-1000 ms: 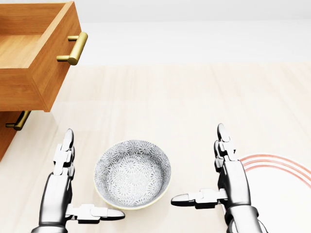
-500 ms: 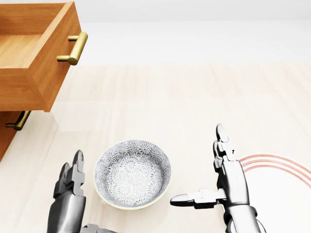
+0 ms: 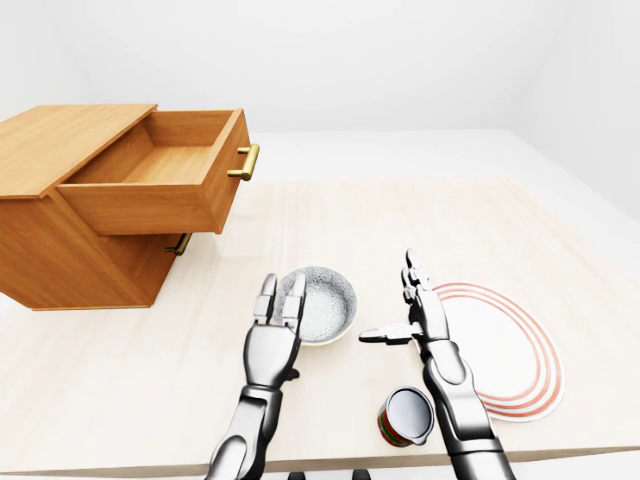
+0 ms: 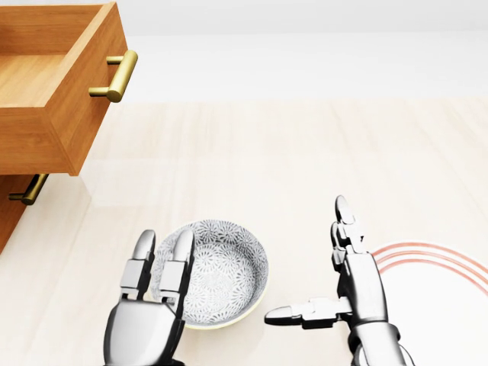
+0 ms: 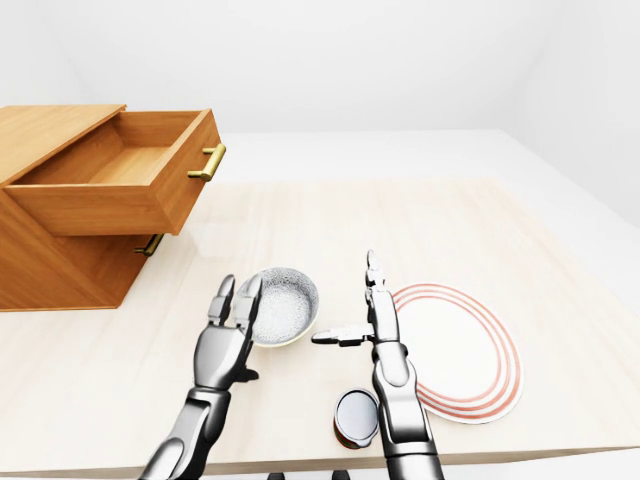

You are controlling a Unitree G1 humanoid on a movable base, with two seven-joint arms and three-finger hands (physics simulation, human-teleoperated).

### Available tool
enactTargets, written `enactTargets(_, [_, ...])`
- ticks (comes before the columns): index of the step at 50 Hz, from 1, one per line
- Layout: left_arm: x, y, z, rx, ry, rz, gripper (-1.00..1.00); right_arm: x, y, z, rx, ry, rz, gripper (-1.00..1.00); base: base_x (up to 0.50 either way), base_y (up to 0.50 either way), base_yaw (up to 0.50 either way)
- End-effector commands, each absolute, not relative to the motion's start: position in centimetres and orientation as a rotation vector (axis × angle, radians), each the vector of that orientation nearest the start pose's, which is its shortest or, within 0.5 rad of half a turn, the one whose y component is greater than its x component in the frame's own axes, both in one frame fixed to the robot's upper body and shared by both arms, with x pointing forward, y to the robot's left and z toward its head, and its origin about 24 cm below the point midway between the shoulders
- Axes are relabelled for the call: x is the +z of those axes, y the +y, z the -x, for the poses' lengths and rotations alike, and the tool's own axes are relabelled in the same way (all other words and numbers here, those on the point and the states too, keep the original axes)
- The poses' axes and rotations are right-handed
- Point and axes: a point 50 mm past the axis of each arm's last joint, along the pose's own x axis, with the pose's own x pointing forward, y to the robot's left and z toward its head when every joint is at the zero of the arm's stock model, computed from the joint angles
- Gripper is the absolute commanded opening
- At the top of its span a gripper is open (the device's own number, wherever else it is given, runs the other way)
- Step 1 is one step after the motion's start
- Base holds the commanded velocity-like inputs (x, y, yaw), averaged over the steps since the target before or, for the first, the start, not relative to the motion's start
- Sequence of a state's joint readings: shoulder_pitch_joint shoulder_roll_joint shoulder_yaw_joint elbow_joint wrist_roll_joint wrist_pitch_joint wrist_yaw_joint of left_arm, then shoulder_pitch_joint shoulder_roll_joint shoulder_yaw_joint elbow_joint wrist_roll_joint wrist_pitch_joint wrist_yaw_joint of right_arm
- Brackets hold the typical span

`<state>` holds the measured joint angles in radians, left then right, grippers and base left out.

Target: Put the bowl on top of the cabinet.

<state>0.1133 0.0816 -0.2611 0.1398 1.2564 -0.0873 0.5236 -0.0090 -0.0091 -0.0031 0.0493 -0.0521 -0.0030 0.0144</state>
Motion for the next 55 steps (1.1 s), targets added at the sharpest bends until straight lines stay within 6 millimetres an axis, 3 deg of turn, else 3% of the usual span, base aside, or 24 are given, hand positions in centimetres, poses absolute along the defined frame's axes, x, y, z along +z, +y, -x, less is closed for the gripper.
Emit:
enactTargets(1, [0.7, 9.0, -21.4, -0.074, -0.435, -1.364, 1.00, 3.1, -14.8, -25.5, 0.023, 0.039, 0.064, 1.00, 0.00, 0.00, 0.00])
enactTargets(17, [-0.7, 8.0, -21.7, -0.172, -0.457, -1.450, 1.00, 3.1, -14.7, -25.5, 0.028, 0.038, 0.065, 1.00, 0.00, 0.00, 0.00])
enactTargets(18, [-0.7, 8.0, -21.6, -0.173, -0.458, -1.449, -0.90, 3.1, -14.7, -25.4, 0.028, 0.038, 0.065, 1.00, 0.00, 0.00, 0.00])
enactTargets(19, [-0.8, 8.0, -21.6, -0.176, -0.457, -1.453, -0.99, 3.1, -14.7, -25.4, 0.028, 0.038, 0.066, 1.00, 0.00, 0.00, 0.00])
enactTargets(40, [-0.7, 8.3, -21.6, -0.165, -0.455, -1.454, -0.98, 3.2, -14.6, -25.3, 0.034, 0.034, 0.064, 1.00, 0.00, 0.00, 0.00])
enactTargets(55, [2.3, 9.6, -22.2, 0.013, -0.452, -1.299, -0.98, 3.3, -14.5, -25.4, 0.037, 0.033, 0.064, 1.00, 0.00, 0.00, 0.00])
